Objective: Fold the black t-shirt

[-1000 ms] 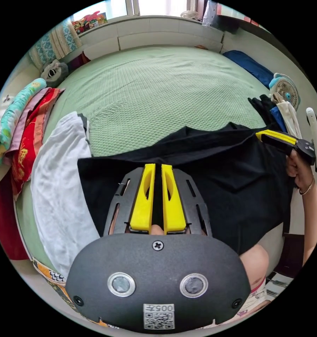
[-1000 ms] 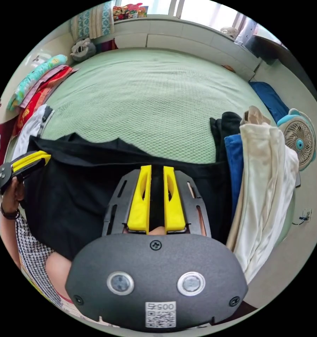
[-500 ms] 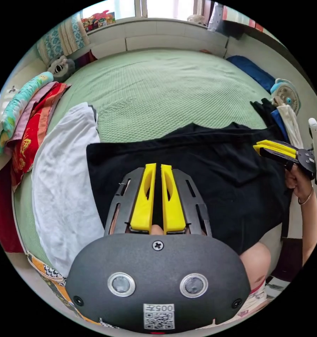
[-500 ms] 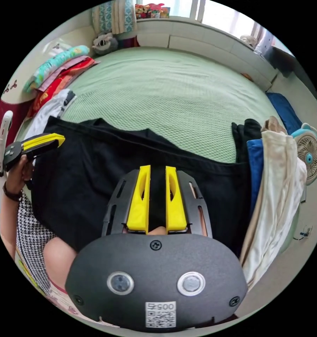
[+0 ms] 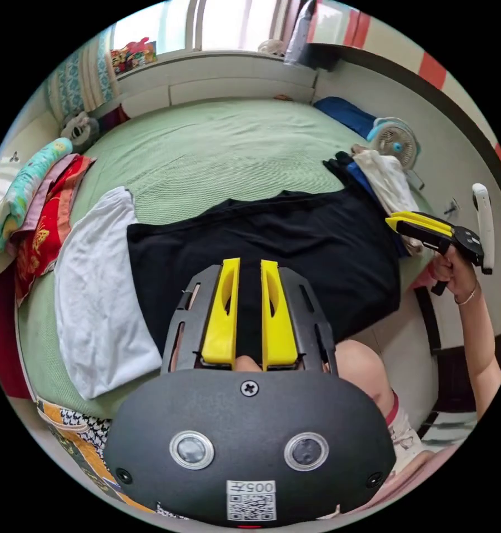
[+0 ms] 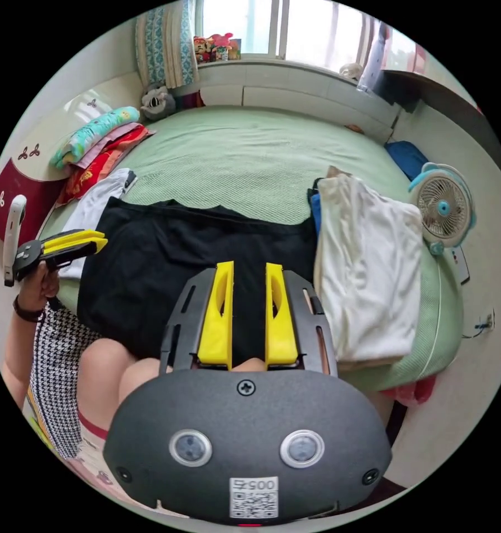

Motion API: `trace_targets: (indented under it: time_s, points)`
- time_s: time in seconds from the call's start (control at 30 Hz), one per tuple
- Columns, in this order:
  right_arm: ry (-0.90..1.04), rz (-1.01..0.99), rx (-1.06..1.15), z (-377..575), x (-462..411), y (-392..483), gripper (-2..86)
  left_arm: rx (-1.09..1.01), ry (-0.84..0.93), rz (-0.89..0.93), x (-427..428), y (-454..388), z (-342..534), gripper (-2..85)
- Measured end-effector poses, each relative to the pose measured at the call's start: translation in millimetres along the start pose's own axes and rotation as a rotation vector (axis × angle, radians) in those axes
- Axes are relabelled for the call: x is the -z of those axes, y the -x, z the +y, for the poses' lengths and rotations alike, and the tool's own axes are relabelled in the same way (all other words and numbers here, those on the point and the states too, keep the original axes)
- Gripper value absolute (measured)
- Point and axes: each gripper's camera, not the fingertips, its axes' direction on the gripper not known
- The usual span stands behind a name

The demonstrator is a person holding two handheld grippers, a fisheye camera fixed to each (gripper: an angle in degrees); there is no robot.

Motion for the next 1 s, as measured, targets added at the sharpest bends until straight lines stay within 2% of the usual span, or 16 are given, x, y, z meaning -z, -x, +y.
trace_targets:
  time_s: [0.23,0.43,0.6,0.7,0.8,0.9,1.0]
  points:
    - [0.009,0.084,-0.089,84,50,-58,8.9,-0.186,0.045,0.151,-17,-141,19,10.5]
    - [-0.018,0.053,-0.119,123,72,-80,8.7,-0.190,0.109,0.190,-64,-233,23,12.9]
    - [-0.027,0.050,-0.105,134,77,-91,8.6,-0.155,0.177,0.146,-113,-267,18,13.9]
    - [-0.045,0.032,-0.109,135,78,-99,7.9,-0.150,0.242,0.041,-148,-275,20,14.2]
    - [-0.039,0.016,-0.113,131,72,-105,7.6,-0.128,0.204,-0.074,-157,-278,25,10.5]
    - [-0.027,0.004,-0.114,124,61,-110,7.6,-0.119,0.234,-0.072,-157,-273,23,7.9]
    - [-0.010,-0.008,-0.108,113,50,-113,7.8,-0.081,0.273,0.057,-148,-249,19,5.1]
